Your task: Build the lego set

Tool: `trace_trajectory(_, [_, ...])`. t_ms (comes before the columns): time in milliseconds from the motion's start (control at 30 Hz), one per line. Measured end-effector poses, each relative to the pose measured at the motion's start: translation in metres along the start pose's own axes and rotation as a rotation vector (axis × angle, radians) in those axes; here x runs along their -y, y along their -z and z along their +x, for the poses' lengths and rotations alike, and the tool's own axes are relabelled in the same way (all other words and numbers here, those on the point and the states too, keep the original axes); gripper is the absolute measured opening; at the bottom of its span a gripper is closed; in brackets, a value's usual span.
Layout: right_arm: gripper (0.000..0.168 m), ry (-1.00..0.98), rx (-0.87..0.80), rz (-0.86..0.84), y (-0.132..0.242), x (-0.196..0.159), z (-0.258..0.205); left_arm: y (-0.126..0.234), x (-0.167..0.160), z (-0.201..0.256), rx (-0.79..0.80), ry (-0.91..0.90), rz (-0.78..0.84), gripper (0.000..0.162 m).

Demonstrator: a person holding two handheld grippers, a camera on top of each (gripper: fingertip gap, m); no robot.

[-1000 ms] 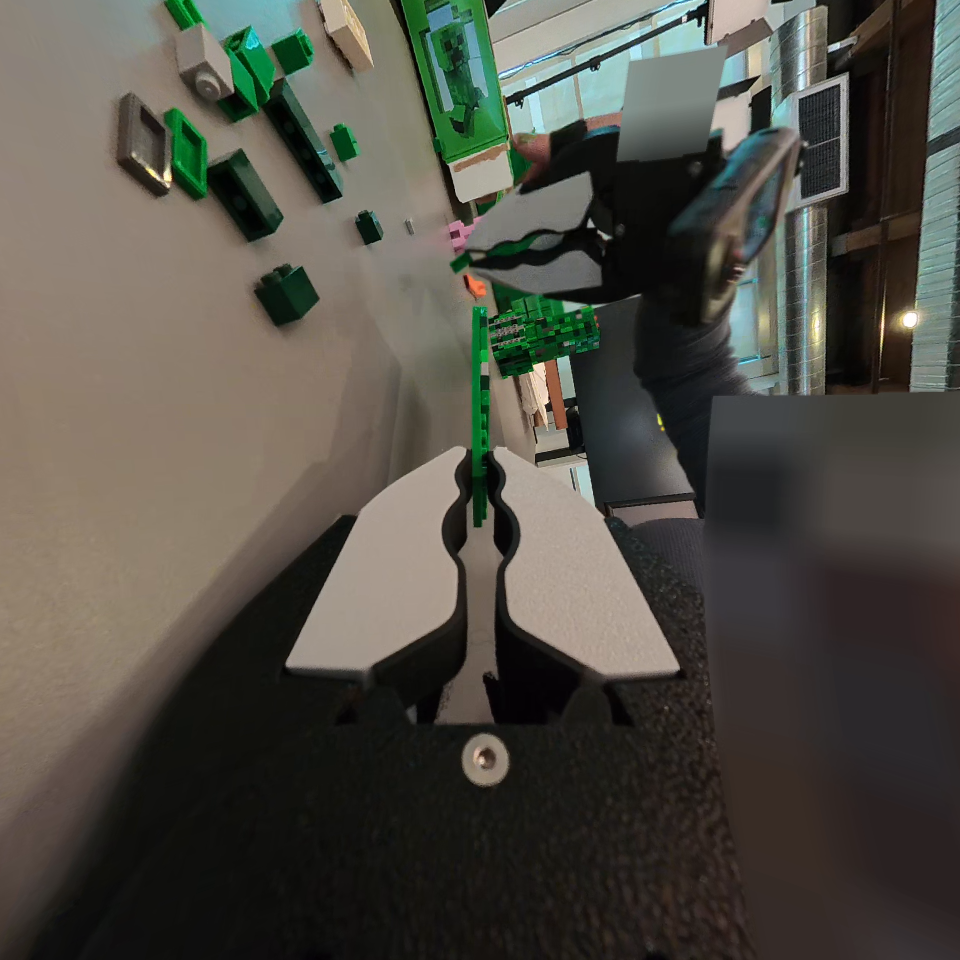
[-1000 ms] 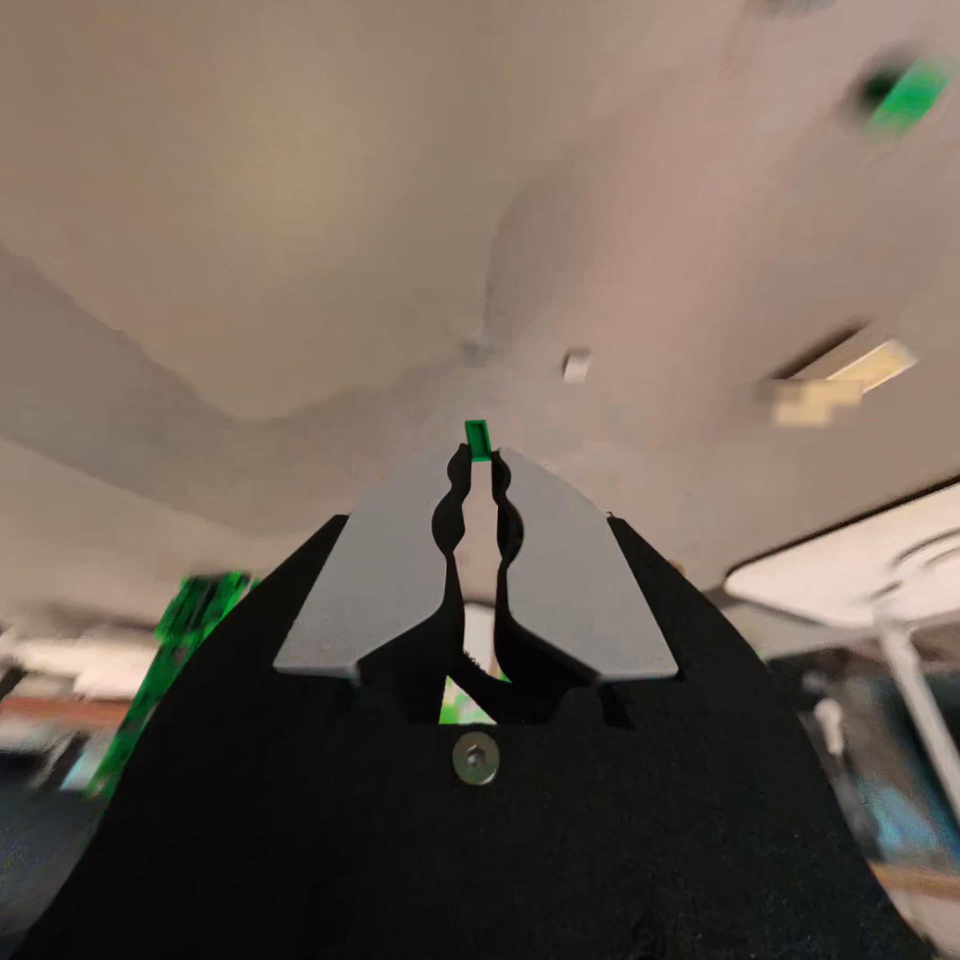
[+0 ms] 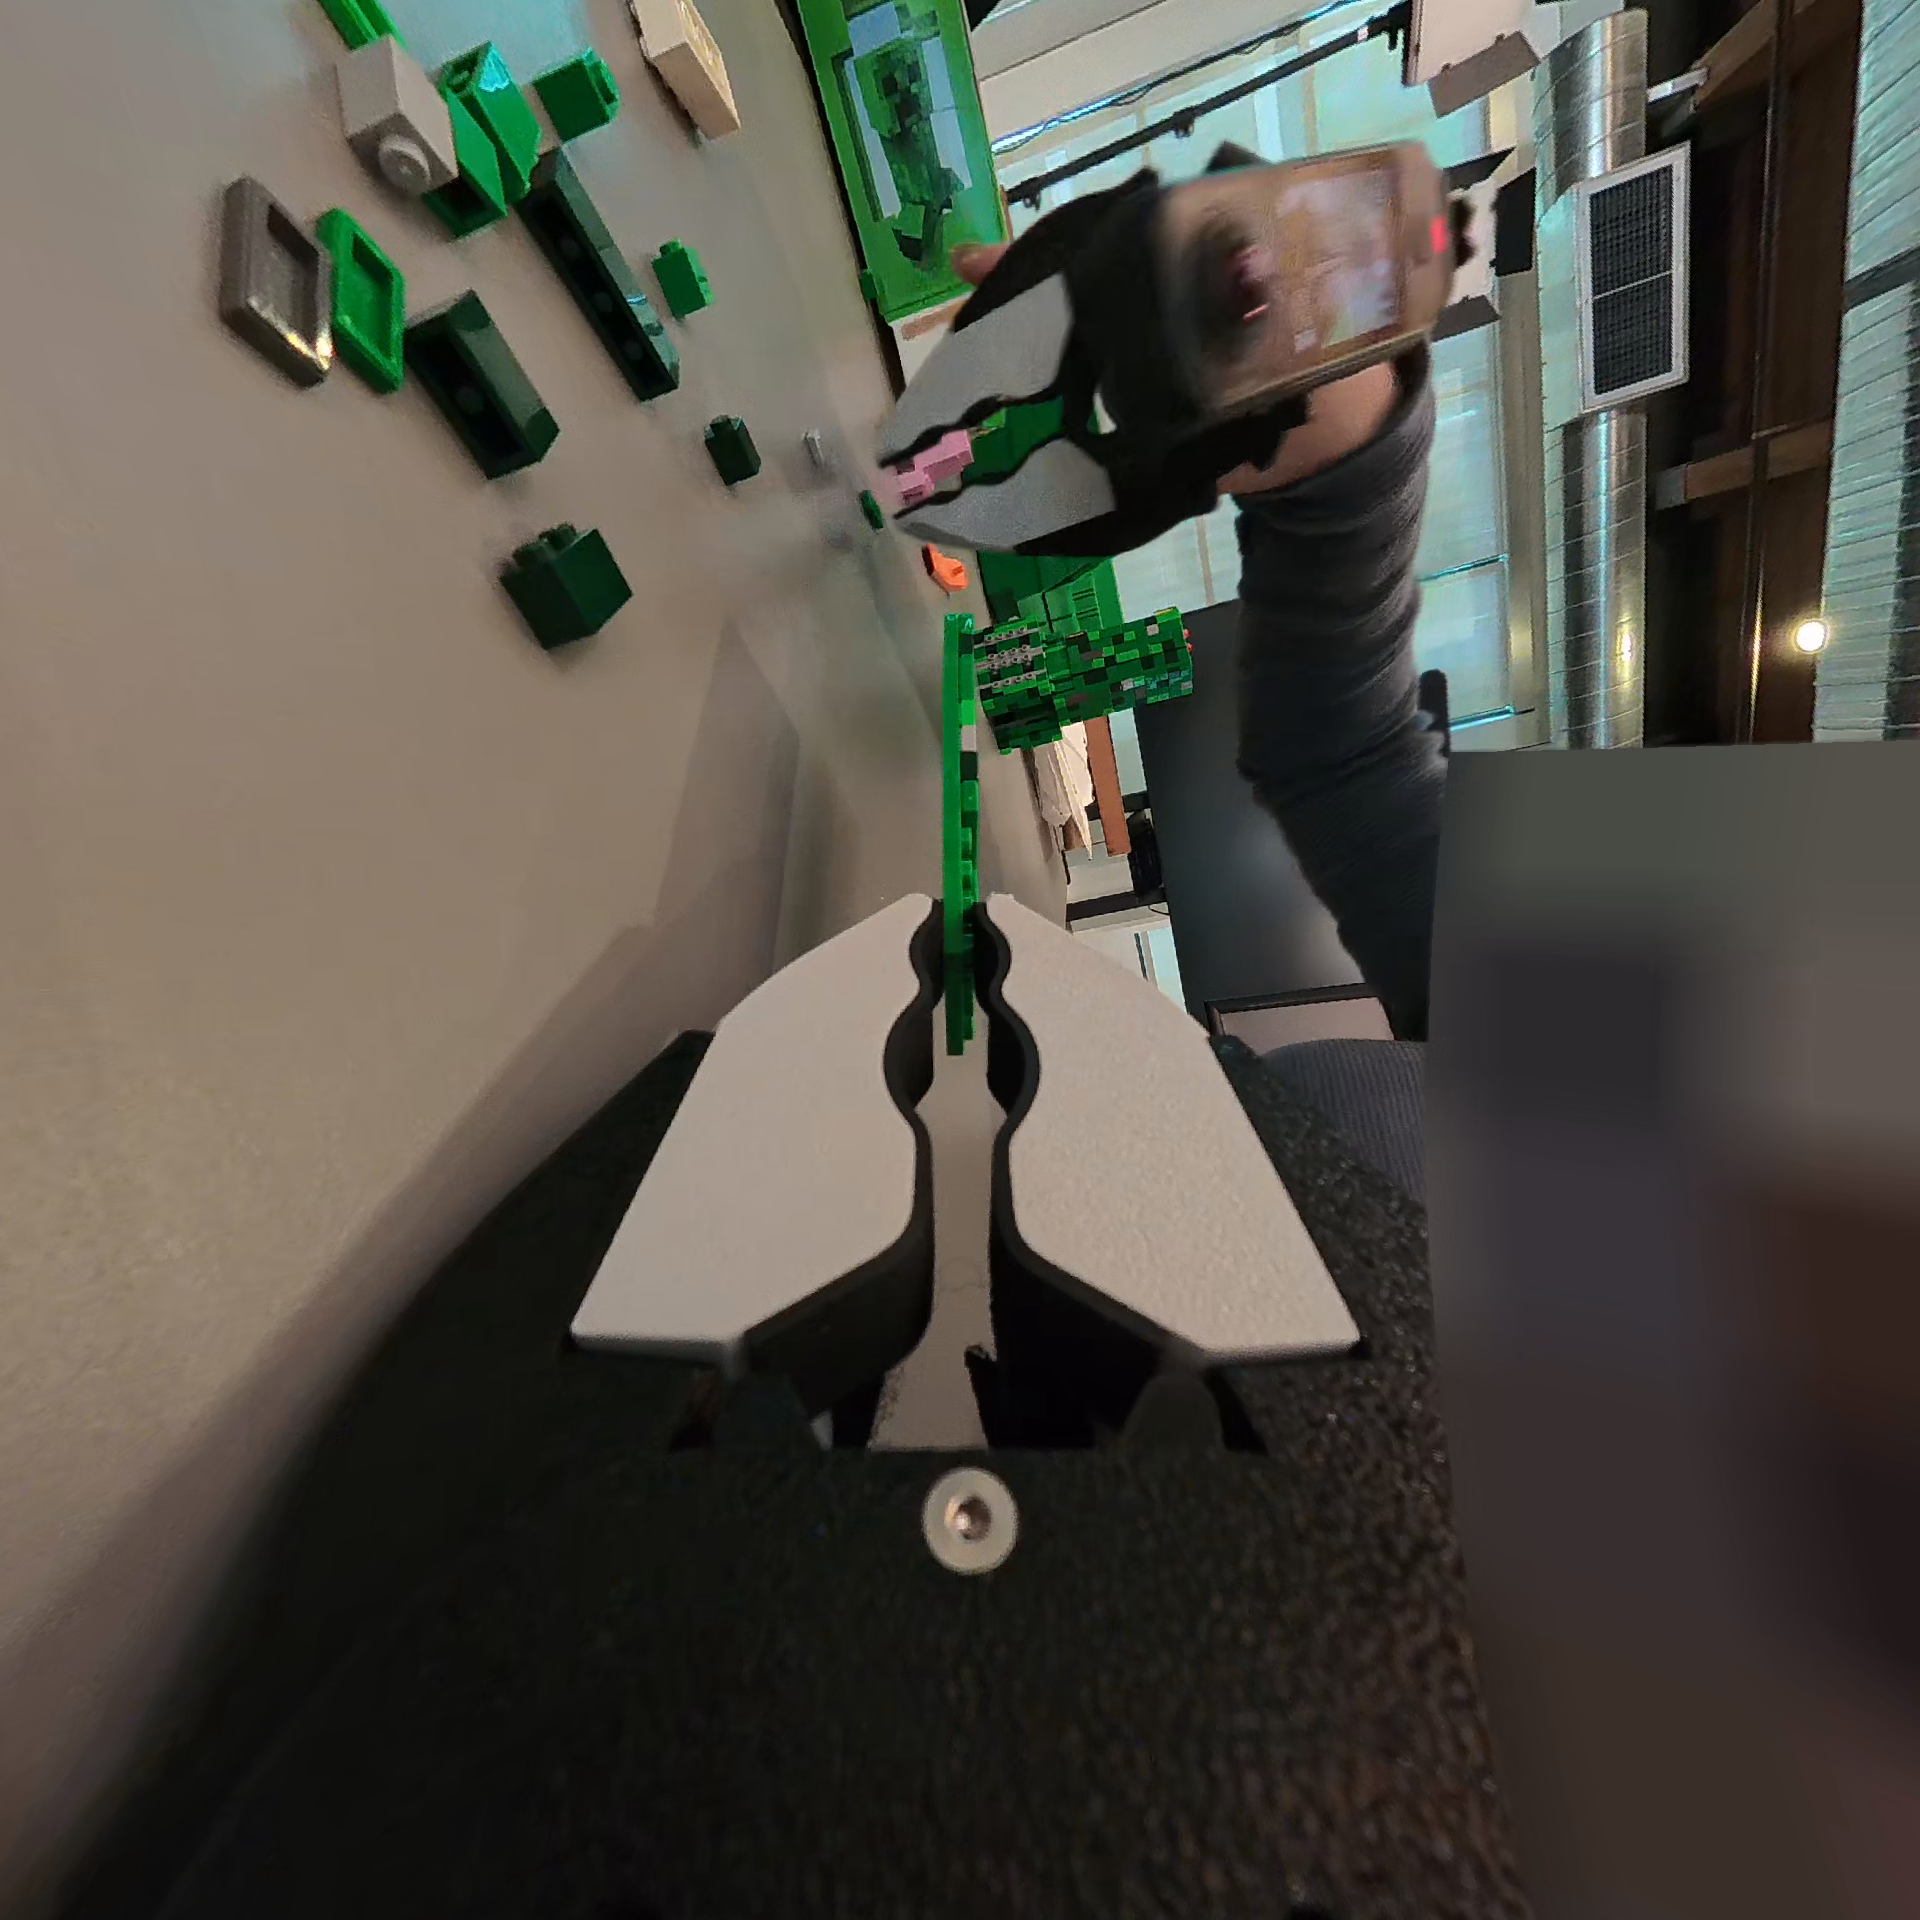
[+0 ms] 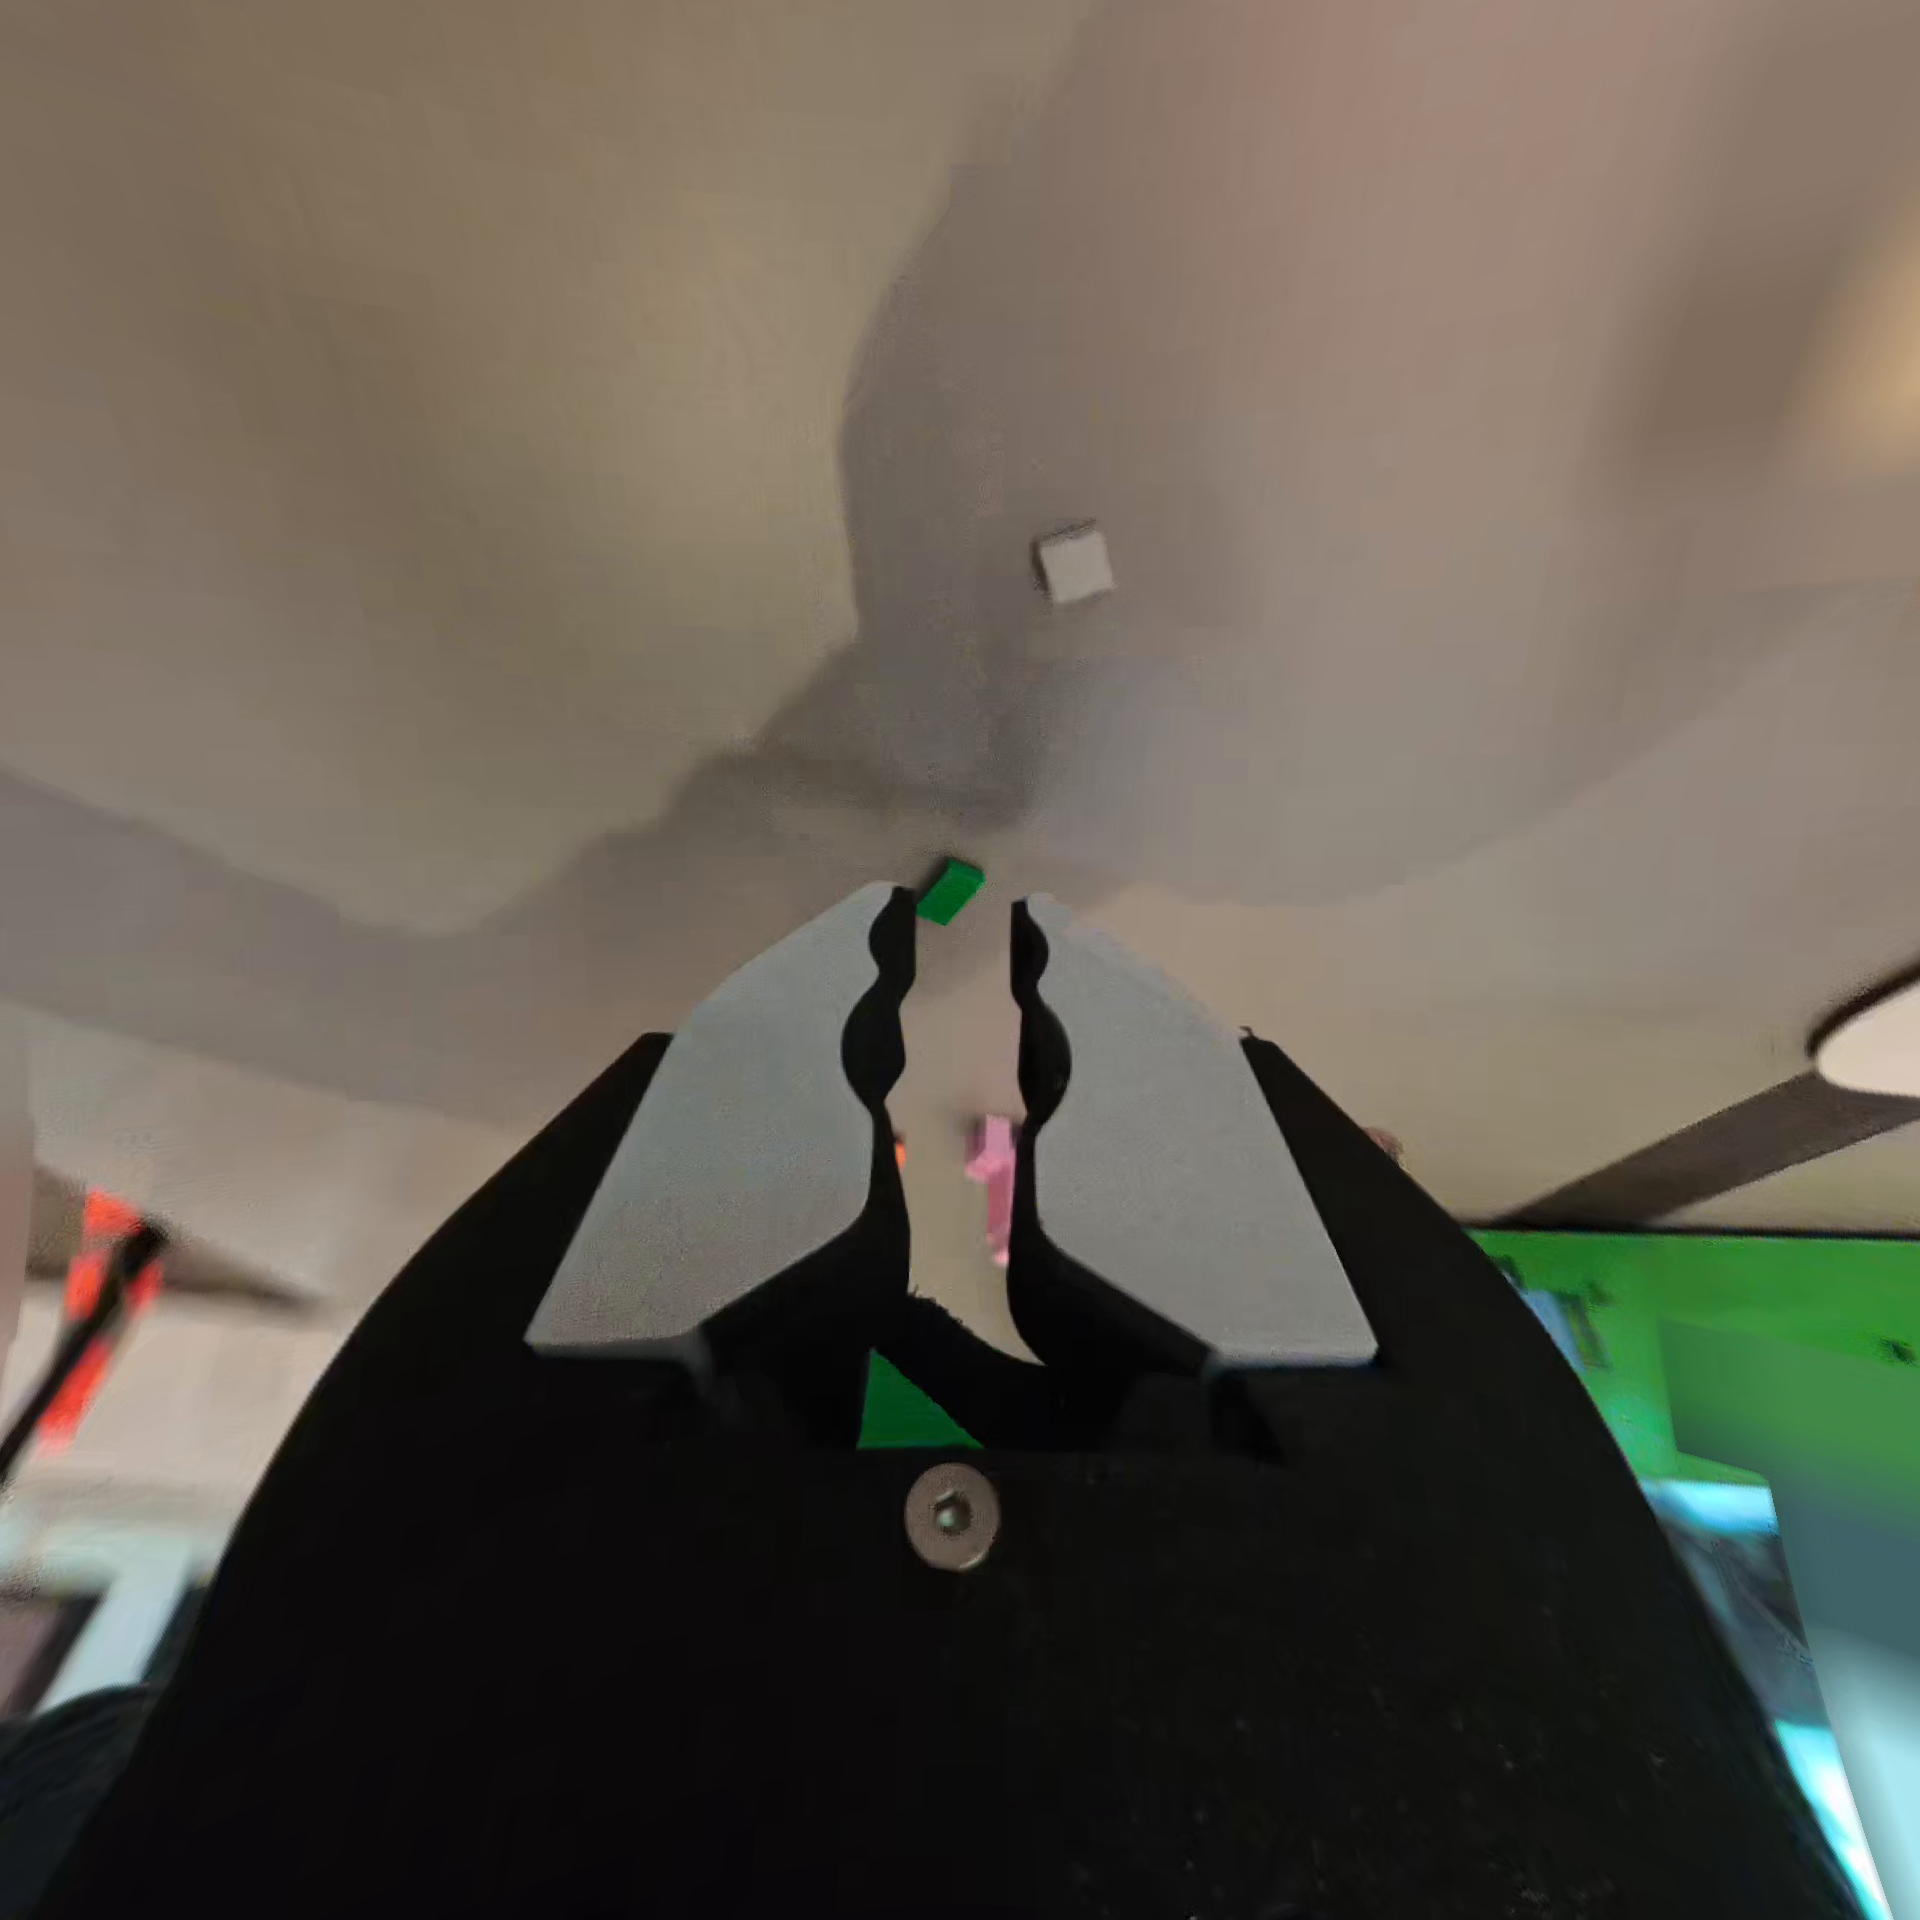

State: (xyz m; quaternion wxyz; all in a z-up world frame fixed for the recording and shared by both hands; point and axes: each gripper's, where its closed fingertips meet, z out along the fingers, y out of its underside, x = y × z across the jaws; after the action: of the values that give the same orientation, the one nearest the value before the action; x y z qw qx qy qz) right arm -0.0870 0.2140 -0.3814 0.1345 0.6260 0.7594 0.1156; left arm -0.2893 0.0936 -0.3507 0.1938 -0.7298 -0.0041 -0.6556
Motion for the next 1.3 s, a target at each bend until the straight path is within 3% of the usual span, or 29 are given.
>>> trace_trajectory(133, [0.021, -0.192, -0.002, 0.61, 0.025, 0.011, -0.002, 0.0, 0.0, 0.0, 0.0, 0.001, 0.0, 0.004])
trace_trajectory(233, [0.021, -0.261, -0.07, 0.865, 0.012, 0.004, -0.002, 0.0, 0.0, 0.0, -0.002, 0.005, -0.003, 0.004])
trace_trajectory(400, [0.017, -0.298, -0.194, 0.907, -0.008, -0.004, -0.002, 0.0, 0.0, -0.001, -0.003, 0.011, -0.002, 0.004])
trace_trajectory(767, [0.007, -0.287, -0.162, 0.888, -0.013, -0.003, -0.002, -0.002, 0.001, -0.007, 0.049, 0.062, -0.012, 0.004])
trace_trajectory(867, [0.007, -0.183, -0.171, 1.029, 0.02, 0.024, -0.018, -0.003, 0.001, -0.01, 0.081, 0.082, -0.026, 0.004])
trace_trajectory(1033, [0.007, 0.152, -0.292, 1.193, 0.085, 0.101, -0.065, -0.004, 0.001, -0.013, 0.116, 0.111, -0.039, 0.004])
trace_trajectory(1167, [0.007, 0.366, -0.365, 1.197, 0.102, 0.15, -0.089, -0.005, 0.002, -0.015, 0.127, 0.139, -0.042, 0.004])
trace_trajectory(1300, [0.007, 0.443, -0.367, 1.146, 0.099, 0.175, -0.089, -0.004, 0.005, -0.011, 0.09, 0.174, -0.023, 0.004])
